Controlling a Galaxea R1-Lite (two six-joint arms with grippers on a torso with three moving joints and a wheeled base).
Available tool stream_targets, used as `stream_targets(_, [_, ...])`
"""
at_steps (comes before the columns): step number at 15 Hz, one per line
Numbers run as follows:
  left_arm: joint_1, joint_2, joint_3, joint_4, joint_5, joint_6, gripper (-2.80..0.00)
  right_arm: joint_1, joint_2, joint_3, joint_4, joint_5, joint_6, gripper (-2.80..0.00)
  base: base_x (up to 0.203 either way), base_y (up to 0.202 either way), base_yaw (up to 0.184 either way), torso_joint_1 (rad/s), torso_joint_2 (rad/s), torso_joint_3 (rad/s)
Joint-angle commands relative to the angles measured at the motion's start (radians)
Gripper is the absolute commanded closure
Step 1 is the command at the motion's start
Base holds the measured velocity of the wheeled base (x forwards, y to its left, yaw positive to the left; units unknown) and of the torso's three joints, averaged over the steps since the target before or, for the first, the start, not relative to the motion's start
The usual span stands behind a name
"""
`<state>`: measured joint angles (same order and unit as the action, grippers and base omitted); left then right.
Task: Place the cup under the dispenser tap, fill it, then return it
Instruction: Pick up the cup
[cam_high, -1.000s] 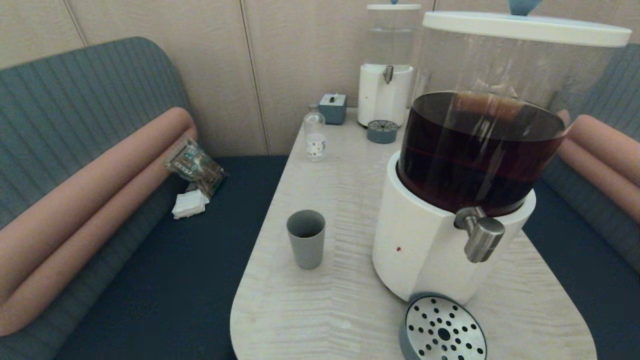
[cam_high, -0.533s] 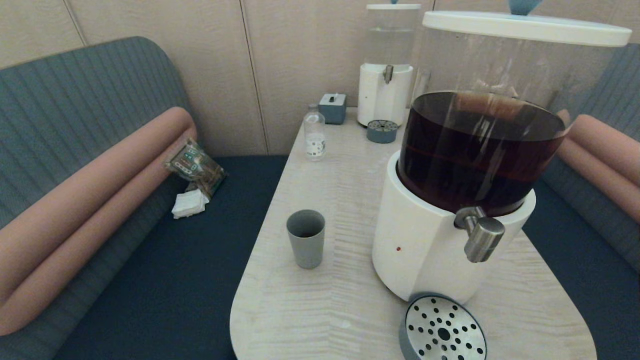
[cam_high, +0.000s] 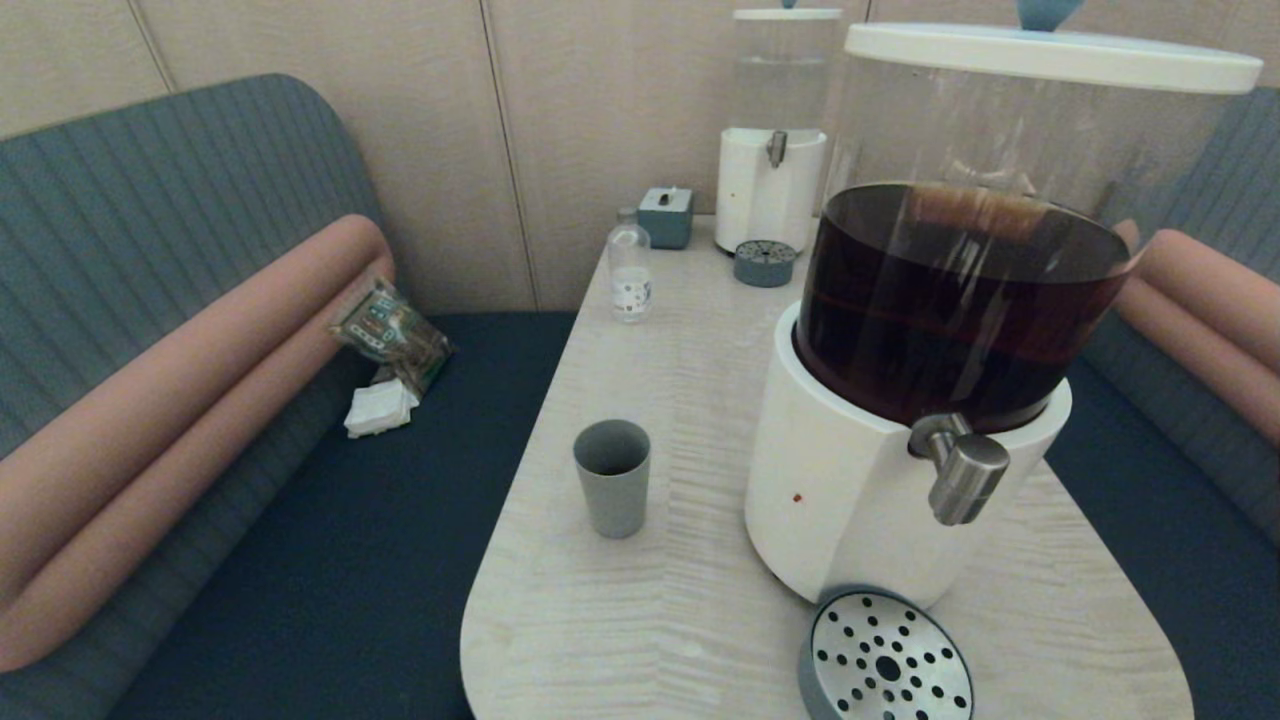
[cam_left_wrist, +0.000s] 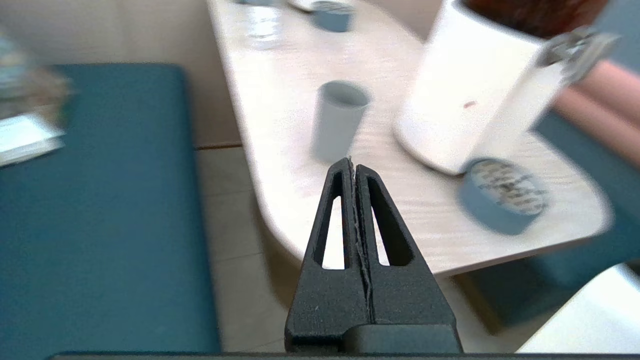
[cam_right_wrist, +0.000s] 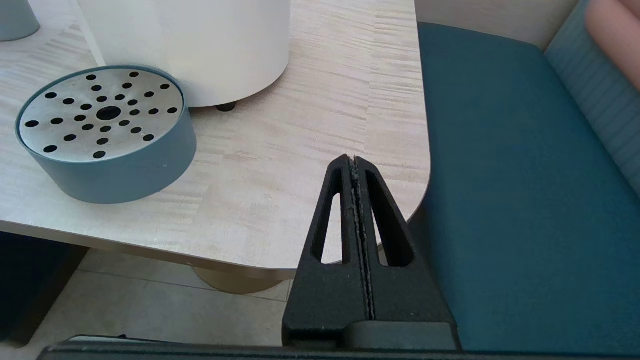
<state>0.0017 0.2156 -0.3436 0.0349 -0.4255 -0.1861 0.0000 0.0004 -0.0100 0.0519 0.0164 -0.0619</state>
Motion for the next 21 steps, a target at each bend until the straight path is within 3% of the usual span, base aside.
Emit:
stream_targets(1, [-0.001, 0.162, -0.004, -0.081, -0.026, -0.009, 0.0, 0.0, -0.005, -0.001, 0.0, 0.0, -0.001, 0.0, 0.0, 0.0, 0.0, 0.0, 0.0, 0.0])
stream_targets(9, [-0.002, 0.844, -0.029, -0.845, -0.068, -0.032, 0.0, 0.001, -0.005, 0.0, 0.0, 0.0, -0.001, 0.0, 0.0, 0.0, 0.0, 0.0, 0.0, 0.0])
stream_targets(11, [-0.002, 0.874, -0.039, -0.889, -0.073, -0.12, 0.0, 0.0, -0.005, -0.001, 0.0, 0.0, -0.001, 0.0, 0.0, 0.0, 0.0, 0.0, 0.0, 0.0])
stream_targets(12, [-0.002, 0.877, -0.032, -0.887, -0.086, -0.129, 0.0, 0.0, -0.005, -0.001, 0.0, 0.0, -0.001, 0.0, 0.0, 0.0, 0.0, 0.0, 0.0, 0.0])
stream_targets(14, [-0.002, 0.892, -0.012, -0.892, -0.226, -0.122, 0.0, 0.001, -0.005, -0.001, 0.0, 0.0, -0.001, 0.0, 0.0, 0.0, 0.0, 0.0, 0.0, 0.0])
stream_targets(15, [-0.001, 0.906, 0.01, -0.899, -0.319, -0.103, 0.0, 0.0, -0.005, 0.001, 0.0, 0.0, -0.001, 0.0, 0.0, 0.0, 0.0, 0.0, 0.0, 0.0])
stream_targets(18, [-0.001, 0.99, 0.057, -0.916, -0.399, 0.058, 0.0, 0.0, -0.005, -0.001, 0.0, 0.0, -0.001, 0.0, 0.0, 0.0, 0.0, 0.0, 0.0, 0.0])
stream_targets(19, [-0.001, 1.026, 0.094, -0.945, -0.448, 0.086, 0.0, 0.0, -0.005, 0.0, 0.0, 0.0, -0.001, 0.0, 0.0, 0.0, 0.0, 0.0, 0.0, 0.0])
stream_targets(21, [0.002, 1.115, 0.126, -1.012, -0.477, 0.114, 0.0, 0.0, -0.005, 0.001, 0.0, 0.0, -0.001, 0.0, 0.0, 0.0, 0.0, 0.0, 0.0, 0.0])
